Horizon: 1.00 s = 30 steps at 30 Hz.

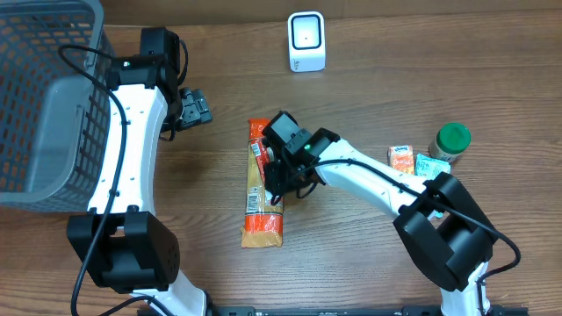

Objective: Scan the item barcode
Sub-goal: 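Move the right gripper left over the red stick snack by the spaghetti, then lower the right gripper and grasp the red stick snack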

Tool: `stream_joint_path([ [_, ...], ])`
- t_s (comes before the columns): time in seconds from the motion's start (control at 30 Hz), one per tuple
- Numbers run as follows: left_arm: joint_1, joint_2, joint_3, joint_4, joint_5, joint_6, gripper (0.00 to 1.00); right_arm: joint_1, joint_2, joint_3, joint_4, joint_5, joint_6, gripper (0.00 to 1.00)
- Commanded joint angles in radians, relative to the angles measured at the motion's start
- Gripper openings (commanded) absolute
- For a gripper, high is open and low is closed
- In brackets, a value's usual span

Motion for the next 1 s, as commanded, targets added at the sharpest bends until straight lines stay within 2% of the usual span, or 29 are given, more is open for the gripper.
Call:
stream_joint_path([
  [0.0, -0.001, -0.001, -0.003, 0.001, -0.009, 0.015, 1.00, 0.008, -0.014, -0.043, 0.039, 0.010, 0.044, 0.36],
  [0.13, -0.001, -0.002, -0.003, 0.001, -0.009, 0.015, 1.00, 0.009, -0.014, -0.056, 0.055, 0.010, 0.057, 0.25],
  [0.23, -0.001, -0.001, -0.003, 0.001, -0.009, 0.015, 1.00, 0.009, -0.014, -0.056, 0.047, 0.010, 0.057, 0.12],
  [0.27, -0.001, -0.001, -0.003, 0.001, -0.009, 0.015, 1.00, 0.009, -0.014, -0.056, 0.040, 0.010, 0.057, 0.04],
  [0.73, -0.001, -0.001, -0.003, 0.001, -0.009, 0.015, 1.00, -0.107, -0.084, -0.051, -0.110, 0.067, 0.053, 0.04],
  [0.97, -0.001, -0.001, -0.003, 0.001, -0.009, 0.015, 1.00, -0.117, -0.083, -0.064, -0.111, 0.068, 0.053, 0.04],
])
